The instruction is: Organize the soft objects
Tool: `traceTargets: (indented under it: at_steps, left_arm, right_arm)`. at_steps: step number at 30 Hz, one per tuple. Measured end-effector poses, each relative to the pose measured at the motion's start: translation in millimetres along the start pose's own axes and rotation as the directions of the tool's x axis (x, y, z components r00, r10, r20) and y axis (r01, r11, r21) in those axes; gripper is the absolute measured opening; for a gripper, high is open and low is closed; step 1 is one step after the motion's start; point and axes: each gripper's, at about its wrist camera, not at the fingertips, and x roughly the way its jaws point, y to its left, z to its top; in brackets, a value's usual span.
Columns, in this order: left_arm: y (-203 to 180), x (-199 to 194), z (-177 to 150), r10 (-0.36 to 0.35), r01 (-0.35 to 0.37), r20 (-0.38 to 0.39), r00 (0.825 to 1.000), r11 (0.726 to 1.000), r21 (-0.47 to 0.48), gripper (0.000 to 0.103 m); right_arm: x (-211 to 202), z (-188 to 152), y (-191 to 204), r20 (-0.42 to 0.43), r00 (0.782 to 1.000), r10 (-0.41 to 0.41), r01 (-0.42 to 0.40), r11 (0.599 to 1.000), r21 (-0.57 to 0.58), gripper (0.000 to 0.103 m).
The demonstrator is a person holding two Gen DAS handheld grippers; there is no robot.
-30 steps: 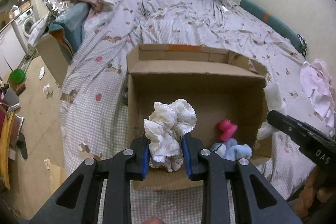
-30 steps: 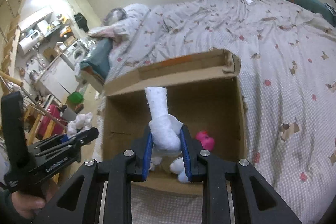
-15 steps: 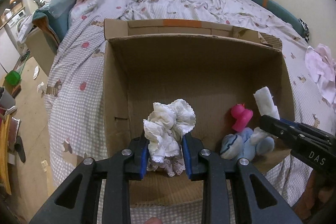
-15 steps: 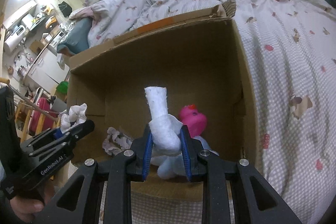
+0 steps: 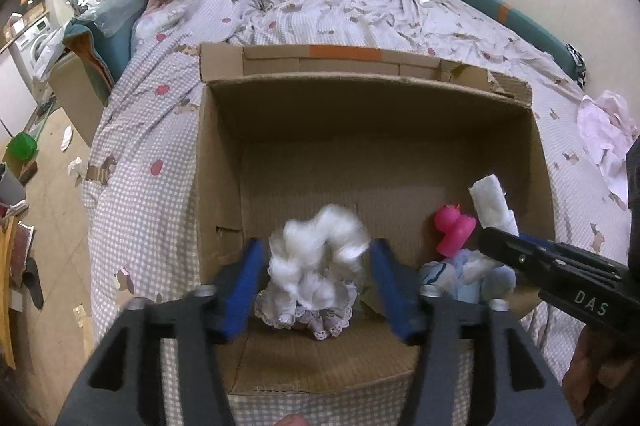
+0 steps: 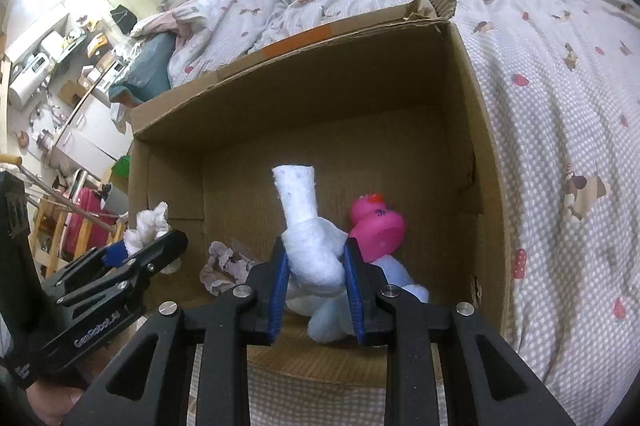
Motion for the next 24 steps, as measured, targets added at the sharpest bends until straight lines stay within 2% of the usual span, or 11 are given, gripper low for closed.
traceTargets:
  at_steps: [2,4,7,9,11,12,16,20,24]
  left_arm:
    - [1,-7,1,-0.011,0.012,0.013,1.0,1.0,-0.017,0.069]
    - [1,-13,1,-0.007,0.007,0.031,1.0,1.0,-0.018,0.082]
    - [2,-23,2,0.025,-0.024,0.06,0.998,1.0,-0.018,0.087]
    - [5,-31,2,0.037,-0.035,0.073,0.997,0.999,-0.03,0.091]
    - [11,-42,4,0.022,-0.016,0.097,0.995,0.998,-0.06,0.096]
    - [13,-47,5,0.021,-0.014,0.109,0.994,0.998,-0.068,0.098]
    - [20,-73,12,0.045,-0.031,0.178,0.983,0.996,-0.085,0.102]
    - [21,-98,14,0.064,-0.049,0.222,0.973,0.996,-0.074,0.102]
    - [19,-127,2,0.078,-0.07,0.266,0.961,0.997,-0.04,0.102]
  right_arm:
    - [-1,0,0,0.007,1.0,0.0,0.0,1.0,-0.001,0.027]
    - [-4,1,-1,0.017,1.0,-0.005,0.005,1.0,-0.002,0.027]
    - [-9,2,-1,0.041,0.999,-0.02,0.02,1.0,-0.002,0.029]
    - [-14,3,0,0.057,0.998,-0.018,0.018,1.0,-0.005,0.037]
    - [-22,4,3,0.088,0.996,-0.012,0.013,1.0,-0.009,0.083]
    - [-28,4,4,0.116,0.993,-0.012,0.013,1.0,-0.007,0.086]
    - [-51,7,12,0.164,0.986,-0.023,0.026,1.0,-0.012,0.088]
    - [-79,7,22,0.225,0.974,-0.024,0.031,0.999,-0.029,0.103]
    - [-107,3,32,0.273,0.961,-0.031,0.045,0.998,-0.045,0.103]
